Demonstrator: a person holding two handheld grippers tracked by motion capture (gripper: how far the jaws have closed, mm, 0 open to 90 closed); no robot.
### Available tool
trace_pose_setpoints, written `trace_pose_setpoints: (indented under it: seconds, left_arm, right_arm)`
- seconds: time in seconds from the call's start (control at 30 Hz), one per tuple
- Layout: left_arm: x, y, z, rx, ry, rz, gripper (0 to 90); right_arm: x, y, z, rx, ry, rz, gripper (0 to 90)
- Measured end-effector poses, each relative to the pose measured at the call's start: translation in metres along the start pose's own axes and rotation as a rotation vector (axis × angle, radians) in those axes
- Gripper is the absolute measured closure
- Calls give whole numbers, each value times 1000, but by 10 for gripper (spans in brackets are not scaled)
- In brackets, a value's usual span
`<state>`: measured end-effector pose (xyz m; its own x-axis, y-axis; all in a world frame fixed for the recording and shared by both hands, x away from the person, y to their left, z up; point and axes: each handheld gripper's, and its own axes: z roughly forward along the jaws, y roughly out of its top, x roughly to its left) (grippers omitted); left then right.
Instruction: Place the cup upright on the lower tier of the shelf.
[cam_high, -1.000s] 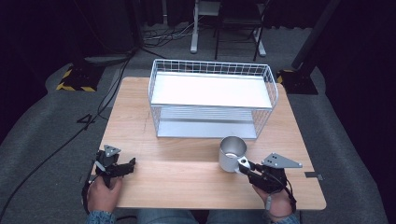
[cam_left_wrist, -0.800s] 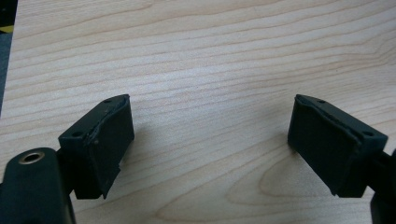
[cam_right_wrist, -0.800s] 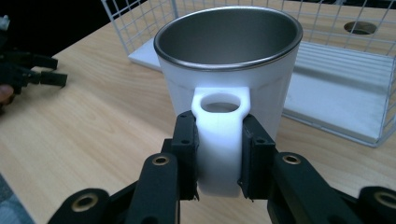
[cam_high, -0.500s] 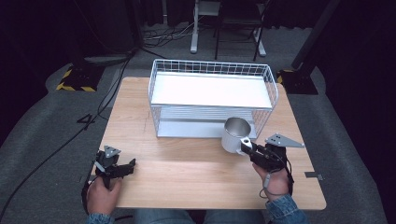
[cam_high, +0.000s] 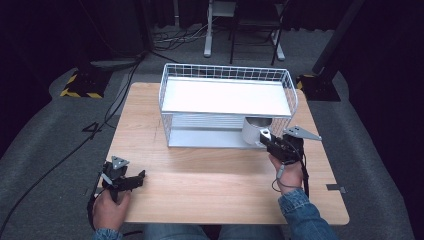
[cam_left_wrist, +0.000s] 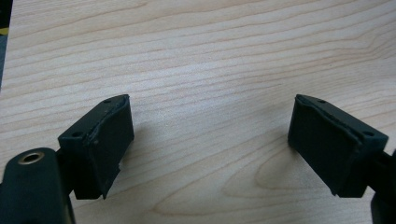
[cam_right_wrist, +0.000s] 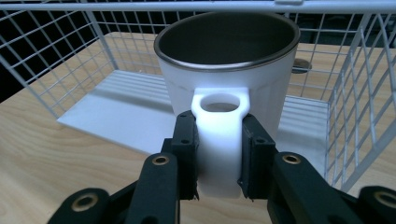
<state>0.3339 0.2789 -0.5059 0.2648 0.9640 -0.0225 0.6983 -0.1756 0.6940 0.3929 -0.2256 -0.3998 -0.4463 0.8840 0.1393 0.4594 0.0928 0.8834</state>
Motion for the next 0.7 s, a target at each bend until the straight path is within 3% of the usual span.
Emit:
trace_pose_setpoints:
  seconds: [0.37,0.5,0.7]
  left_arm:
    - [0,0,0,0,0,0,146]
    - [0,0,0,0,0,0,146]
    - [0,0,0,0,0,0,146]
  right_arm:
    - [-15,7,29,-34,-86,19,717]
    - [-20,8,39,-36,-107,46,717]
    - [-22,5,56,-19,-143,25,717]
